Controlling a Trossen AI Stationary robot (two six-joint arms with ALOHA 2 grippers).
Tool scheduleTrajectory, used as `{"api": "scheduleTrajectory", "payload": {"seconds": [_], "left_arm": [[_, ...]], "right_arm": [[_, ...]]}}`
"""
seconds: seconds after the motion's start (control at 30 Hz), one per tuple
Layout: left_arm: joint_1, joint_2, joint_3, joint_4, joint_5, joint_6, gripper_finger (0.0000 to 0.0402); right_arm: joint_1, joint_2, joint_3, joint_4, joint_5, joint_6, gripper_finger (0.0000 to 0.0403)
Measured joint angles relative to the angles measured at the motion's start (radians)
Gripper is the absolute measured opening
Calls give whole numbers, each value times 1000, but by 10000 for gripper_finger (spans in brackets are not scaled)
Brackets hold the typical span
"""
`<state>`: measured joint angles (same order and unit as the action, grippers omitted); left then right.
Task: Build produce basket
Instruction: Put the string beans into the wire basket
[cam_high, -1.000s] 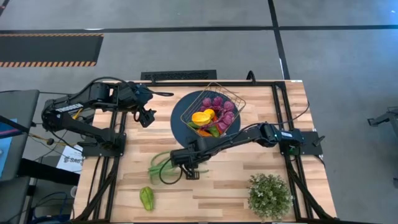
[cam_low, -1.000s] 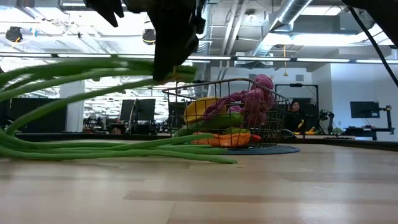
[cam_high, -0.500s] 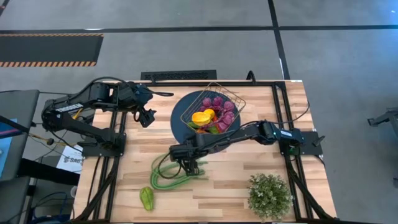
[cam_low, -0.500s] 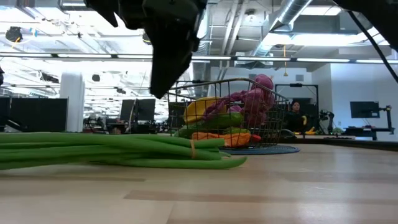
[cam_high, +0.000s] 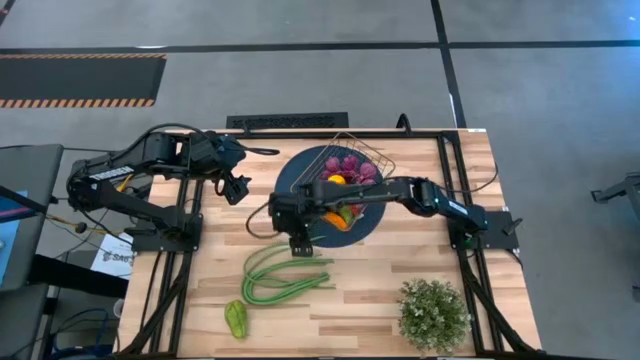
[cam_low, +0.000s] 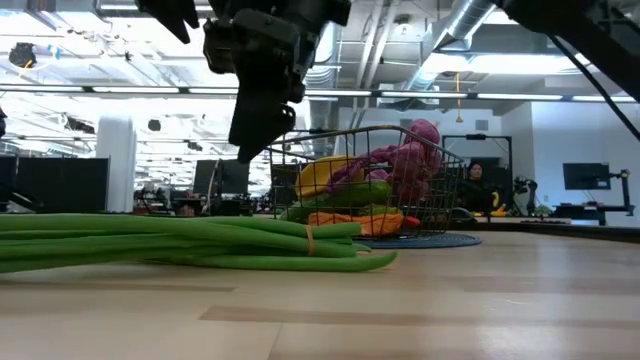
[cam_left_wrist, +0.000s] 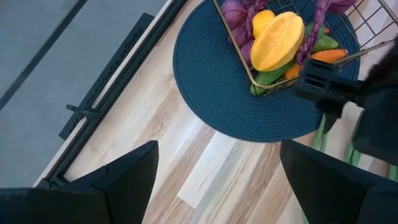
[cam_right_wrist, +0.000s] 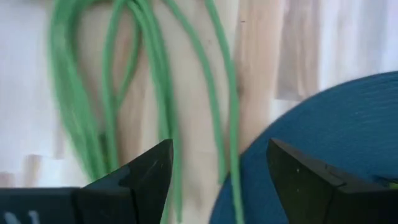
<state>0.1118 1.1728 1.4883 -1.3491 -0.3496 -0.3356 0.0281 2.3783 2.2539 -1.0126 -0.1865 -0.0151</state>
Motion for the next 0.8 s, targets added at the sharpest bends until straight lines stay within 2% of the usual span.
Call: {"api": "scheduleTrajectory", "payload": {"seconds": [0.1,0.17,0.4,0.57,0.8], "left_arm": [[0,0,0,0,0,9,322],[0,0,0,0,0,10,322],[0,0,0,0,-1,21,322],[0,0,0,0,-3,20,322],[0,0,0,1,-16,21,322]], "right_arm": [[-31,0,0,-1,-117,21,276],[-38,14,2,8,-133,34,276],[-9,72,5,18,-119,10,276],[22,99,-2,3,-71,17,276],[29,66,57,-68,-13,18,276]]}}
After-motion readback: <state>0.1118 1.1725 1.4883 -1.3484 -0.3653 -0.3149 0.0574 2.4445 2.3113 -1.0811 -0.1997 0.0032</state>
